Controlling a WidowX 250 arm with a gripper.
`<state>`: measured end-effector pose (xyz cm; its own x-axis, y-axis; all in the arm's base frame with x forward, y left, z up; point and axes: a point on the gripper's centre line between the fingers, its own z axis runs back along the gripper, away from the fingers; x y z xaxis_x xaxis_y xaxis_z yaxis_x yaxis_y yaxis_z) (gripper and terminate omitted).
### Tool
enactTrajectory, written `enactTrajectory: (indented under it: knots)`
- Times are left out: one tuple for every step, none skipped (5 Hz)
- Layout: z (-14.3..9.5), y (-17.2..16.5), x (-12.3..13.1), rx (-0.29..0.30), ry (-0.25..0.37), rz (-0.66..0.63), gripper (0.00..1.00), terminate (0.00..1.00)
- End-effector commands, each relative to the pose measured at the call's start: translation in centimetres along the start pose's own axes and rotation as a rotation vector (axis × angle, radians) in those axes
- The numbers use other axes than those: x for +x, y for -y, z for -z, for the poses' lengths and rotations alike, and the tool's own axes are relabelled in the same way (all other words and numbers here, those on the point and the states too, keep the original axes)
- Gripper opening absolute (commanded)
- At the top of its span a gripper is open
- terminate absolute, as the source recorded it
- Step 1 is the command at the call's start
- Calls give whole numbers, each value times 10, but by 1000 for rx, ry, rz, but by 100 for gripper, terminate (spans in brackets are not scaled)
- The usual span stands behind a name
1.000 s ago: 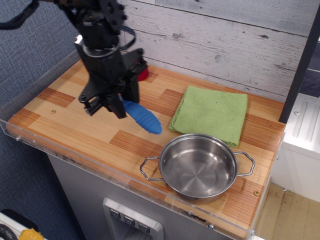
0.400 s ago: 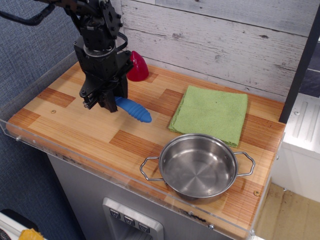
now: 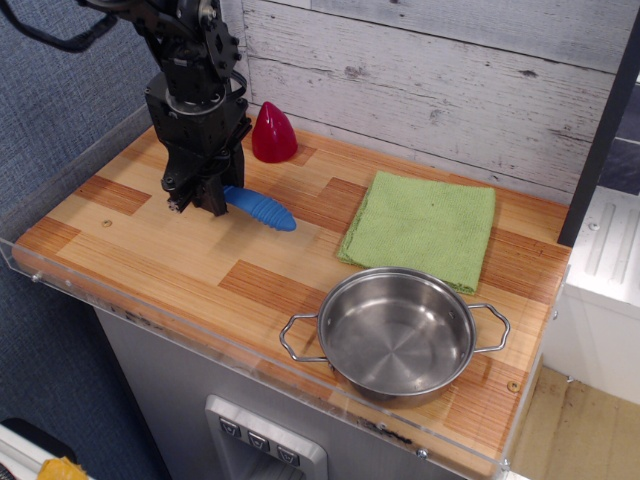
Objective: Place the fork in front of the red object.
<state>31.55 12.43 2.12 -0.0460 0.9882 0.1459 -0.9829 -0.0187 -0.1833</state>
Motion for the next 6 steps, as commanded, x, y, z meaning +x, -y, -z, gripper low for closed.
enactTrajectory:
  knots:
    - [-7, 6, 16, -26, 64, 12, 0, 0]
    - [-3, 6, 16, -27, 59, -5, 0, 0]
    - [-3, 6, 17, -25, 84, -22, 0, 0]
    - [-4, 6, 18, -46, 86, -22, 100, 0]
    - [-3, 5, 18, -52, 87, -32, 100, 0]
    - [-3, 4, 19, -55, 80, -33, 100, 0]
